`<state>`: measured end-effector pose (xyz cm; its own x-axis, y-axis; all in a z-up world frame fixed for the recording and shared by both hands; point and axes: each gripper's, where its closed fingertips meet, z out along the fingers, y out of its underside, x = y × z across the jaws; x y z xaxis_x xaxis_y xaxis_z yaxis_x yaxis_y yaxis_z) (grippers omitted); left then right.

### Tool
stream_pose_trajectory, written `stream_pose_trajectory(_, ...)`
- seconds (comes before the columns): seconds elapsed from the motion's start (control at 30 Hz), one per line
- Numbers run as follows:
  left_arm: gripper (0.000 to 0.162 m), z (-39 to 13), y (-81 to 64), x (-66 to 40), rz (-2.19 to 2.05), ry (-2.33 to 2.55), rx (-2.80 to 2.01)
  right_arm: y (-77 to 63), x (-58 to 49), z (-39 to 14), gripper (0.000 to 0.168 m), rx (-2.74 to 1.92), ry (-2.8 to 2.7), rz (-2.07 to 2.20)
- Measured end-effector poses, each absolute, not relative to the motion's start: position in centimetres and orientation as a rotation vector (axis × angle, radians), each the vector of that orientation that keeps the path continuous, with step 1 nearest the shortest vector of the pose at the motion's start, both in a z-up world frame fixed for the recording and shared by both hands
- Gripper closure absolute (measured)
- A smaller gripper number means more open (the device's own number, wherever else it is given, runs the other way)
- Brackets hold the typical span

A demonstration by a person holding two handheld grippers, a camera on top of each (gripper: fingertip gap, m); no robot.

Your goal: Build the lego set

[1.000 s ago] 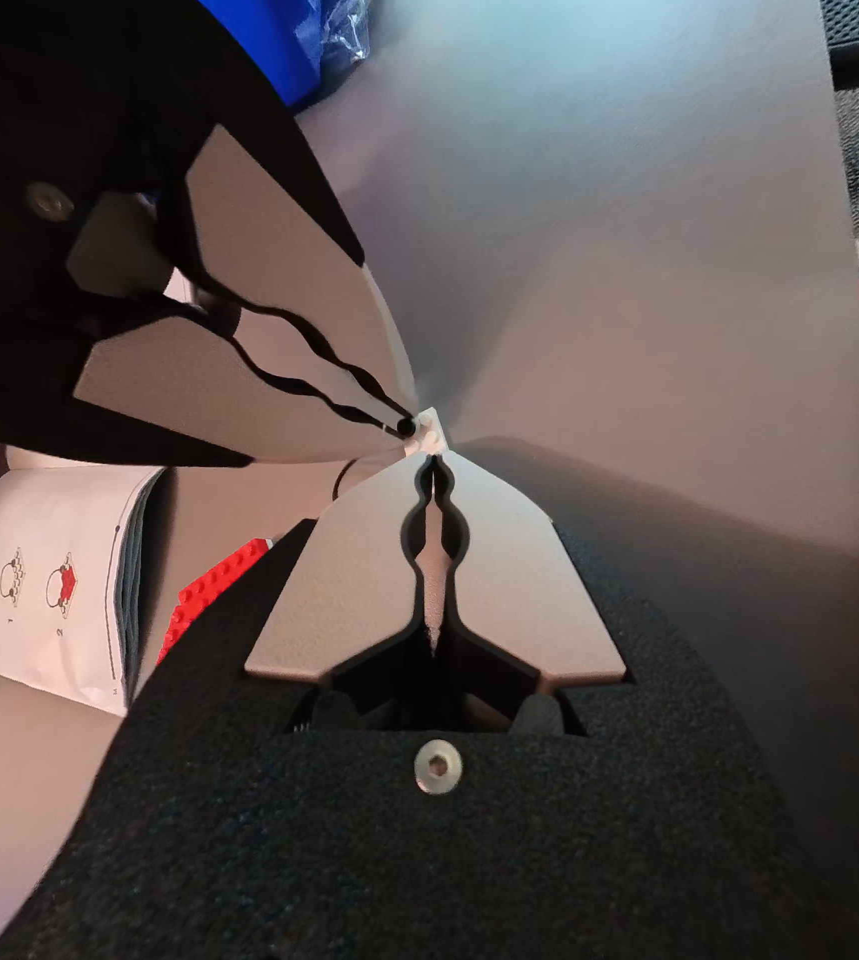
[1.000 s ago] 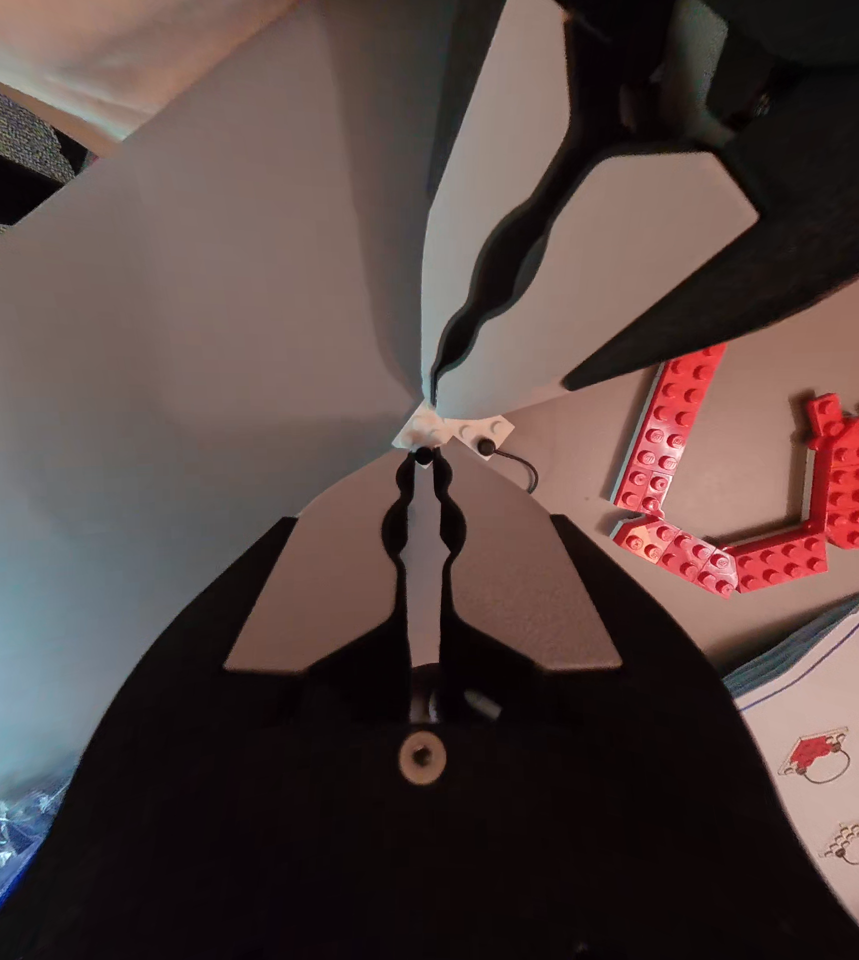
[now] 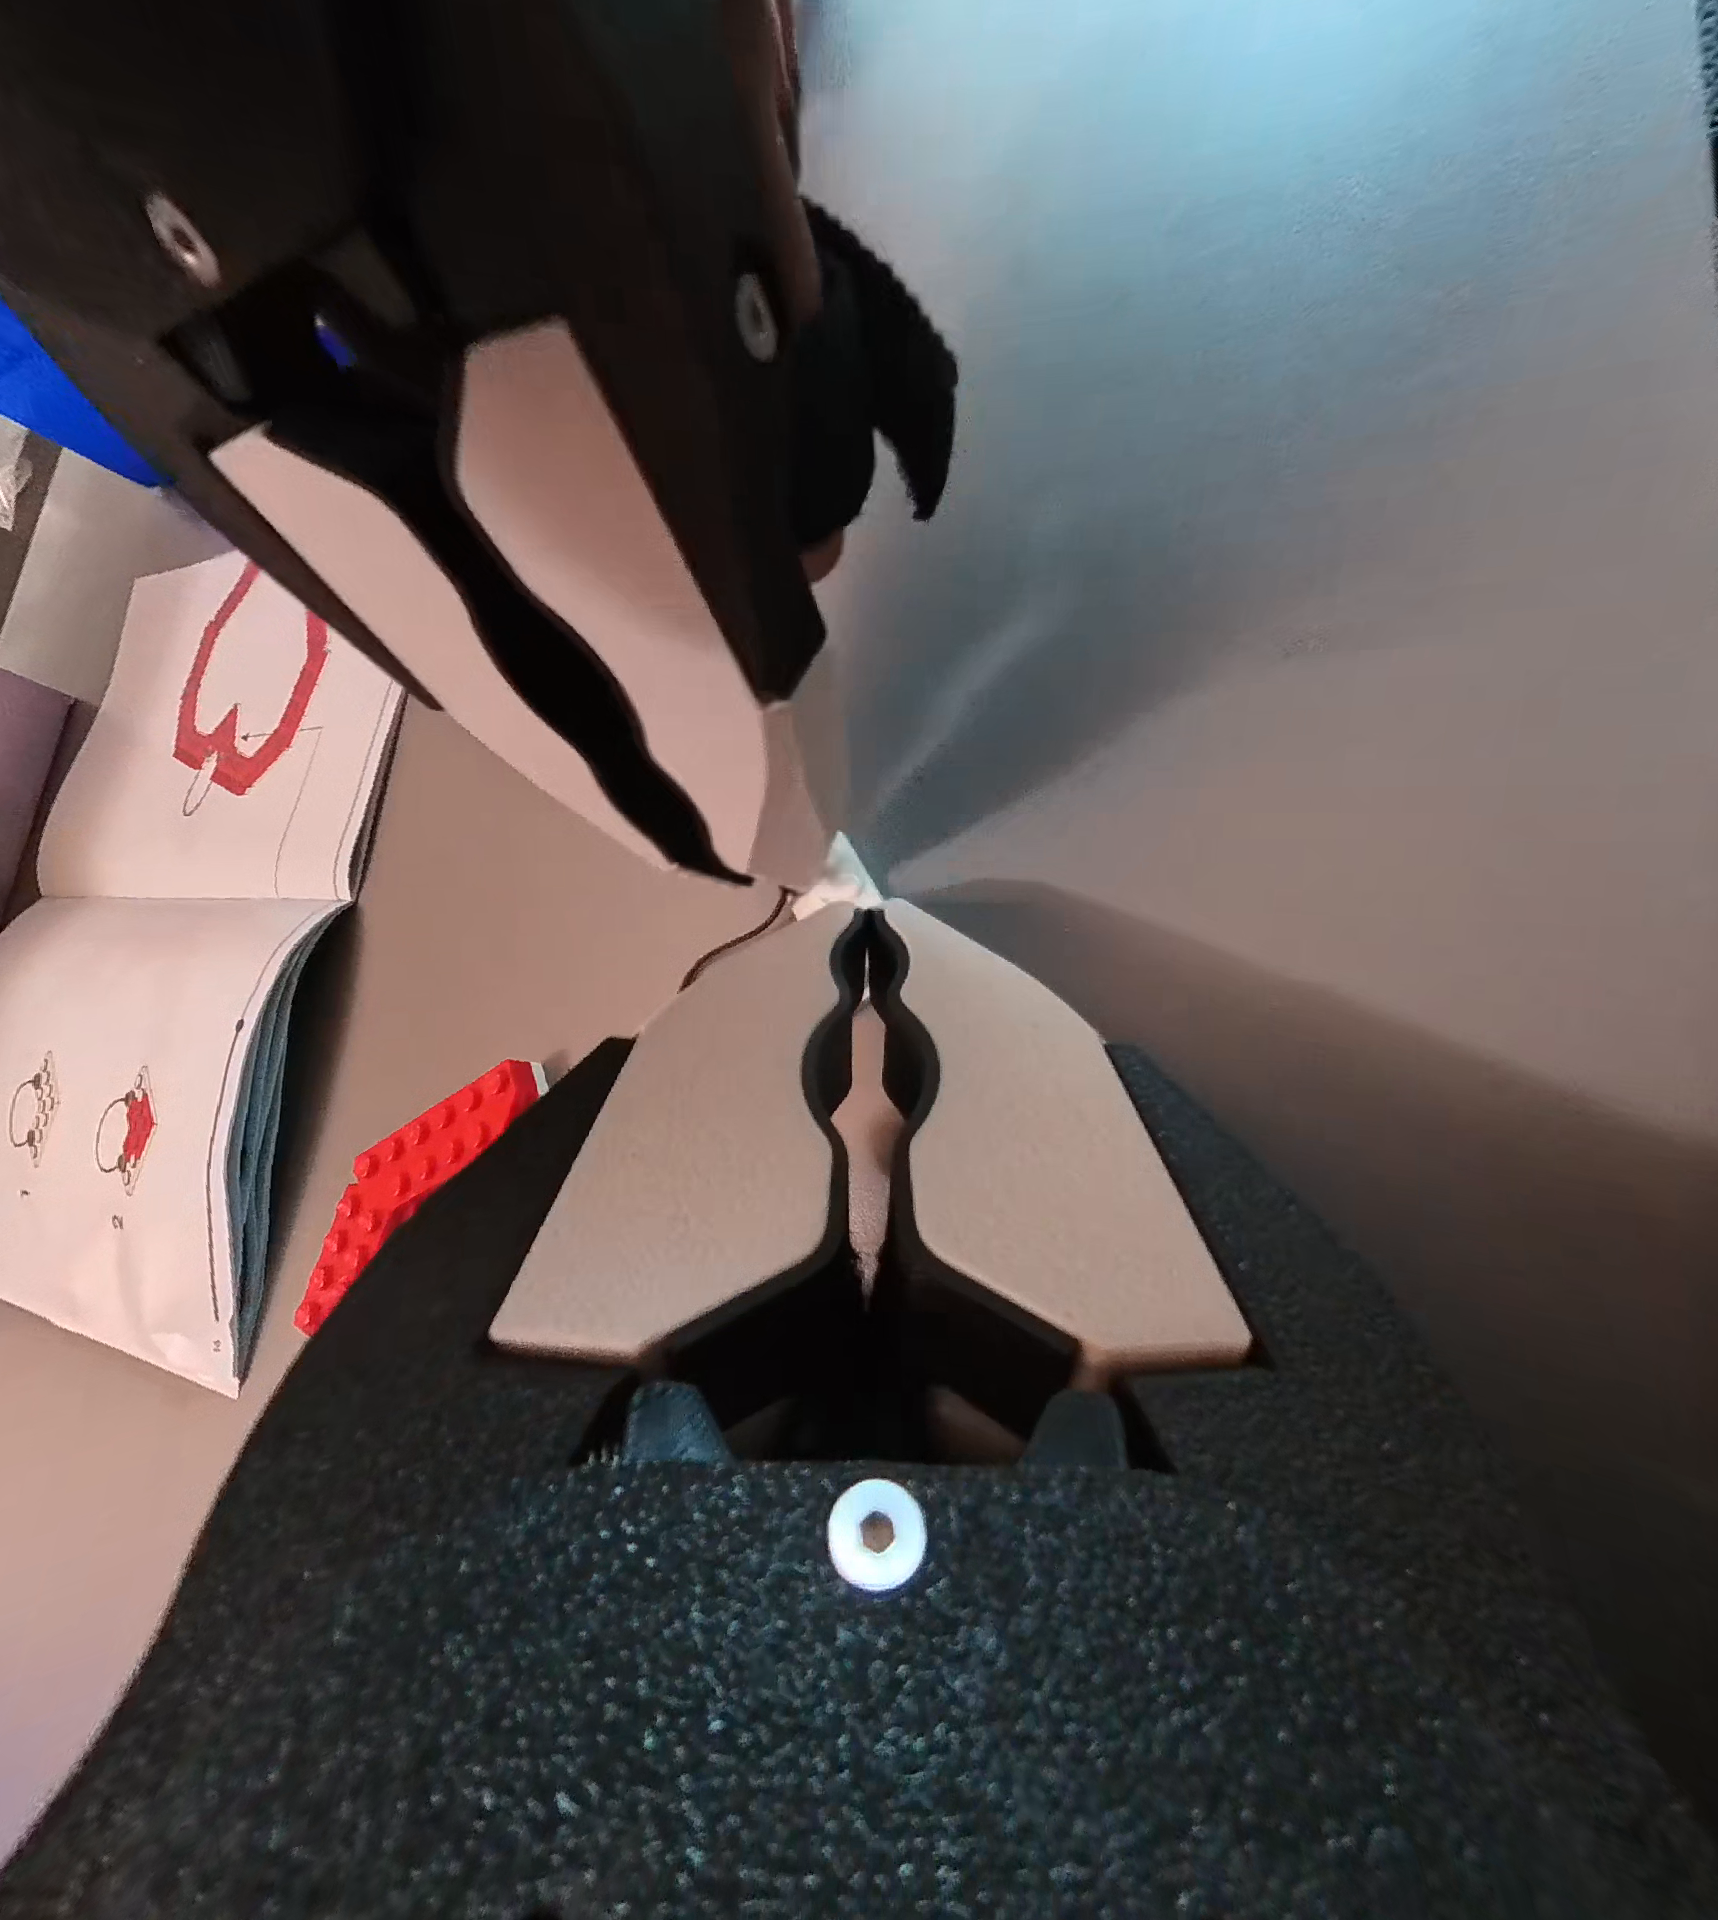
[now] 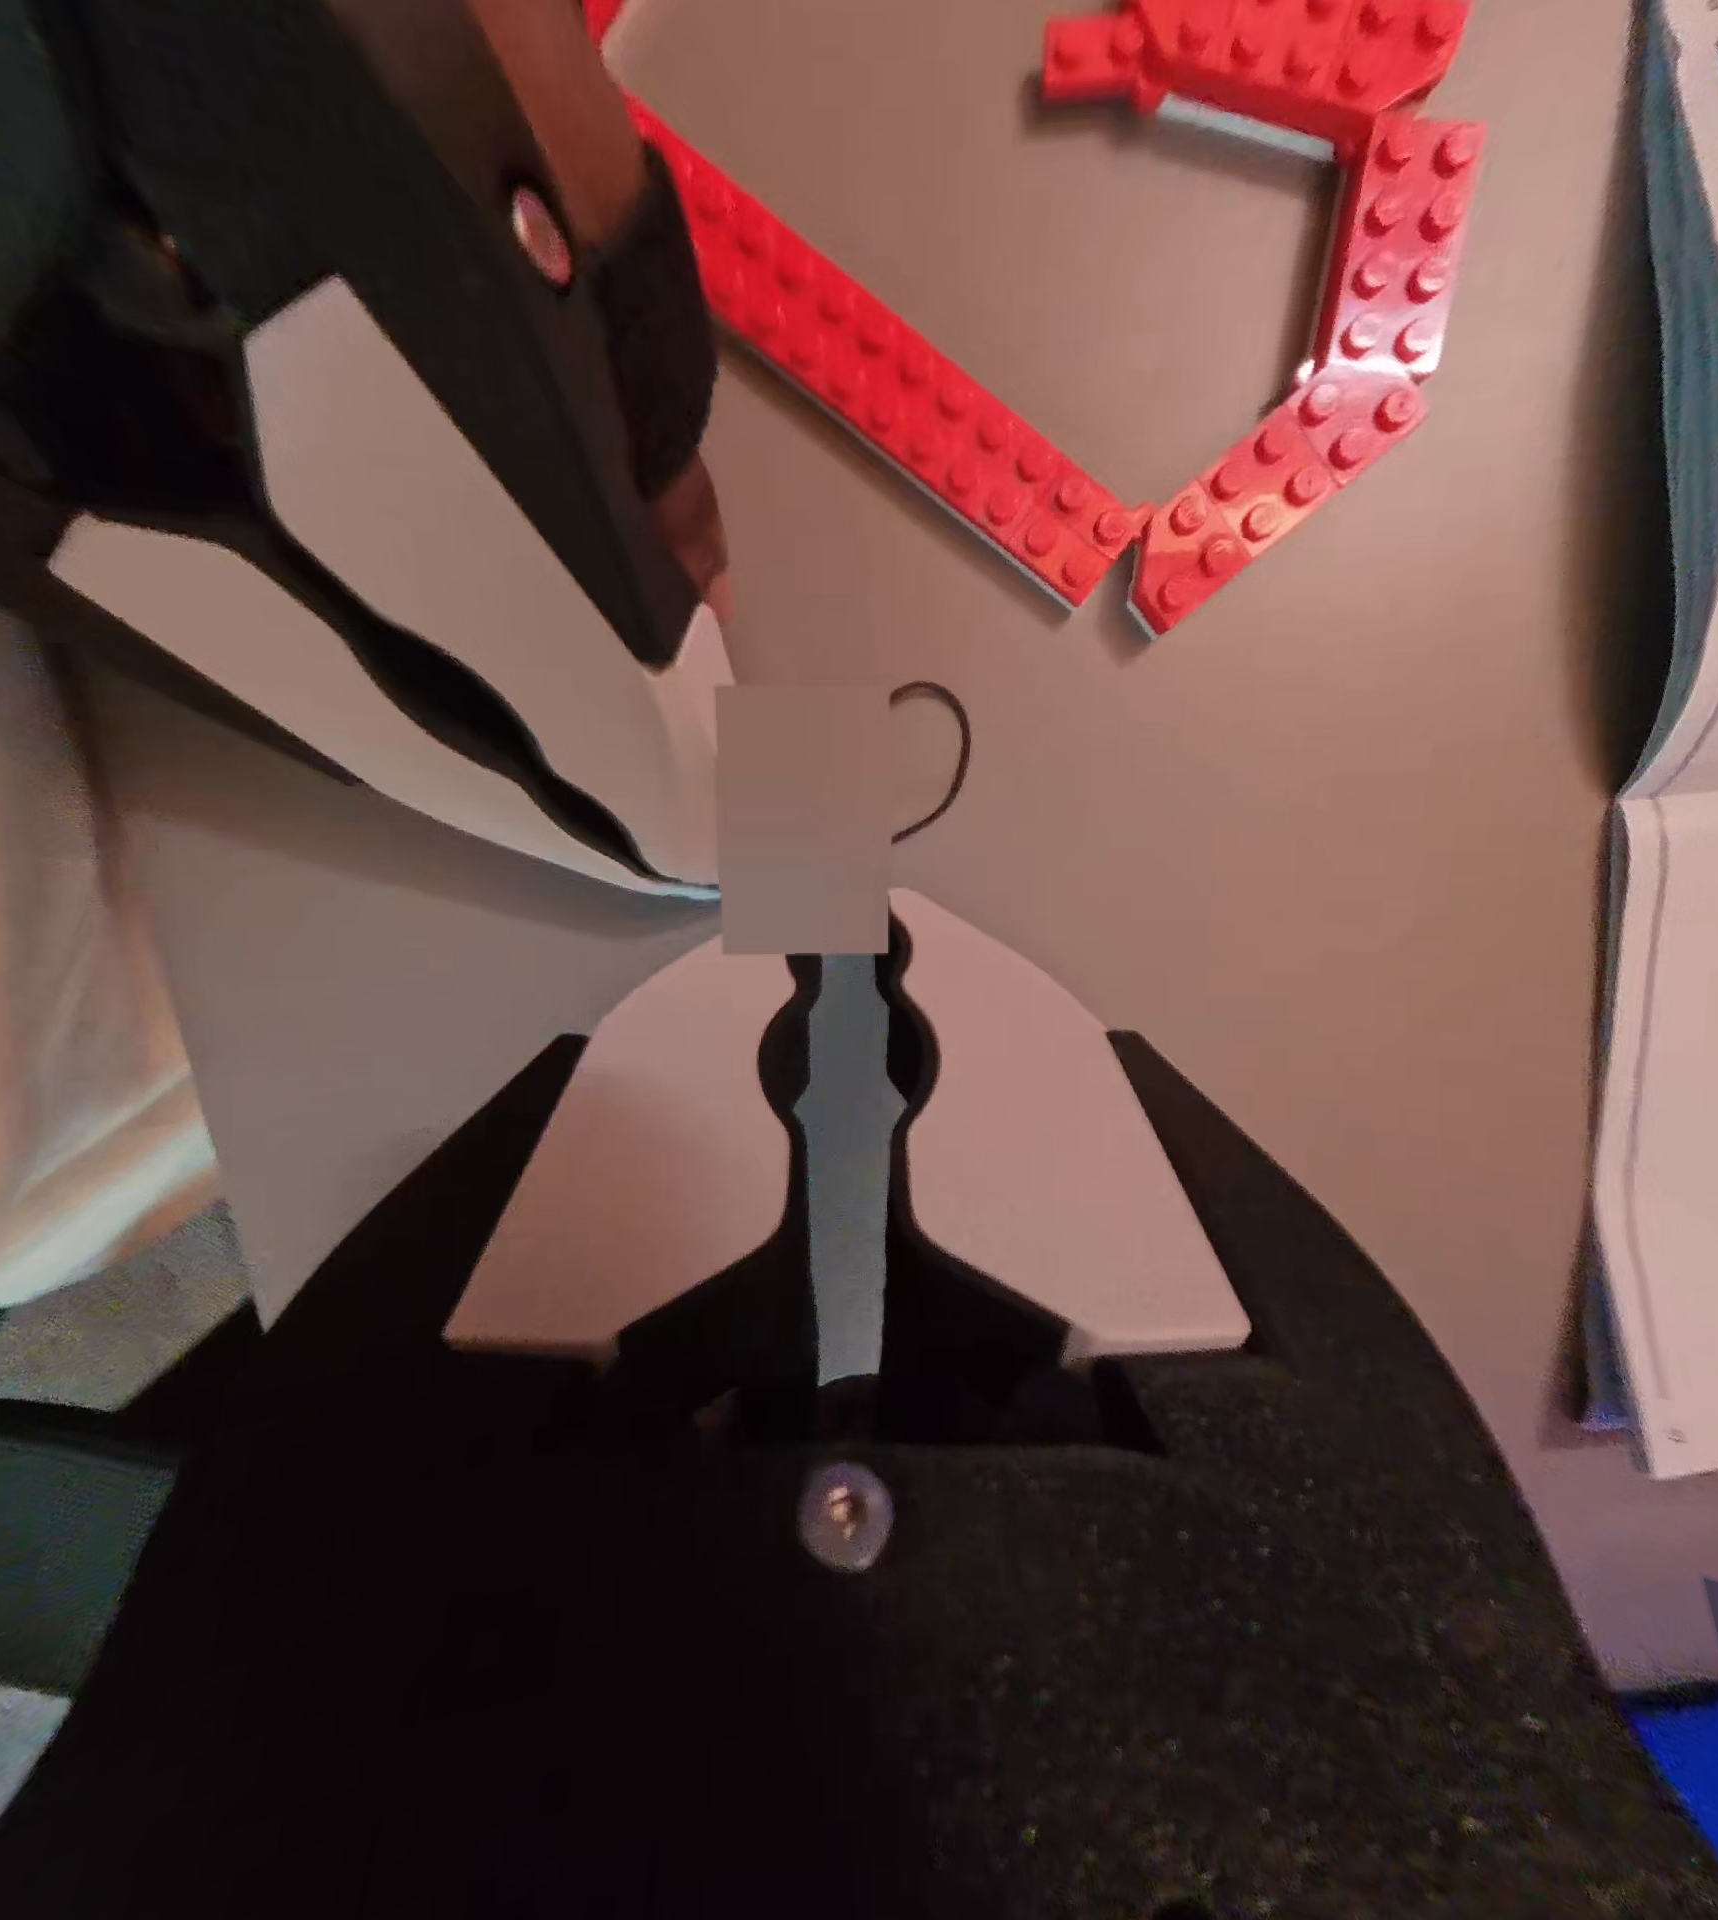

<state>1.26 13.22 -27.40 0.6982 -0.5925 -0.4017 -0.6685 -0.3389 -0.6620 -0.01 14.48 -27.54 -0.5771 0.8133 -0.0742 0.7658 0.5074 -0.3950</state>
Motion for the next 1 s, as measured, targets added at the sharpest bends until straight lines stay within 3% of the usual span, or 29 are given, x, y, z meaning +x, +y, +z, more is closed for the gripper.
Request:
stream_pose_trajectory(0.5, 0.162, -27.6, 13.4, 2.6, 0.194, 1.016, -2.037, 14.4, 0.0, -27.6, 0.164, -1.575, -2.408, 0.582)
stream_pose_trajectory(0.7, 0.154, -24.9, 12.7, -0.8, 0.370, 1.047, -1.931, 14.7, 0.7, -27.6, 0.164, -1.152, -2.597, 0.585)
stream_pose_trajectory(0.93, 0.142, -26.5, 12.3, -0.2, 0.310, 1.089, -2.005, 14.2, 1.9, -27.5, 0.164, -0.357, -2.874, 0.586)
stream_pose_trajectory(1.0, 0.147, -27.2, 12.4, 0.8, 0.264, 1.123, -2.035, 14.0, 2.0, -27.6, 0.164, -0.255, -2.911, 0.564)
